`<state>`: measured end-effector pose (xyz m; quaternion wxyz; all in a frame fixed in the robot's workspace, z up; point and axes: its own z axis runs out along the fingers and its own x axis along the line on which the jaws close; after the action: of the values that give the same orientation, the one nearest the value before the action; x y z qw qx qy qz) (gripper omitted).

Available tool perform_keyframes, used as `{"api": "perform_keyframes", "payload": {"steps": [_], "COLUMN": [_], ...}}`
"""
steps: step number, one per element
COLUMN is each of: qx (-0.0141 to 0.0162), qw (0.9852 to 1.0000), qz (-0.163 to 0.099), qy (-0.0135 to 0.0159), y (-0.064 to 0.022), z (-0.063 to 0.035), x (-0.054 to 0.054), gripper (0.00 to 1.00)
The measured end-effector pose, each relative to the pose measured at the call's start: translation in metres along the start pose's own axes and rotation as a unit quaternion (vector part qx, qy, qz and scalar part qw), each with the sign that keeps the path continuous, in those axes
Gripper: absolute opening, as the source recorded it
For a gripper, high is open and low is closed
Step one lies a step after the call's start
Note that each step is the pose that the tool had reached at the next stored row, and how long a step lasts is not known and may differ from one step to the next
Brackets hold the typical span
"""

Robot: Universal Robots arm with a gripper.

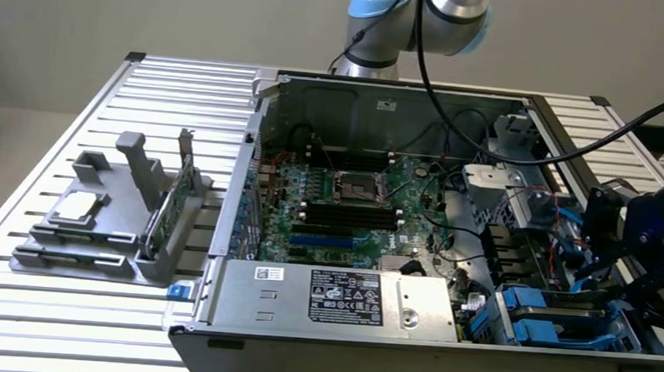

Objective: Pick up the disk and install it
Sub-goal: 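Insert the first disk wire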

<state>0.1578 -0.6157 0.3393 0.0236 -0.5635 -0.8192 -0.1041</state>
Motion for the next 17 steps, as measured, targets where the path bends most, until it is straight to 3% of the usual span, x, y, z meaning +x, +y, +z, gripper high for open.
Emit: {"api": "perform_keyframes", "payload": {"steps": [7,17], "qx": [0.0037,0.0045], "qw": [1.0,1.0], "qz": [0.003,0.007], "qy": [0.004,0.005], "y": [0.0022,0.0052], "z": [0.0039,0.0072], "x": [-0.0019,0.0044], "gripper": [0.33,0.33]}}
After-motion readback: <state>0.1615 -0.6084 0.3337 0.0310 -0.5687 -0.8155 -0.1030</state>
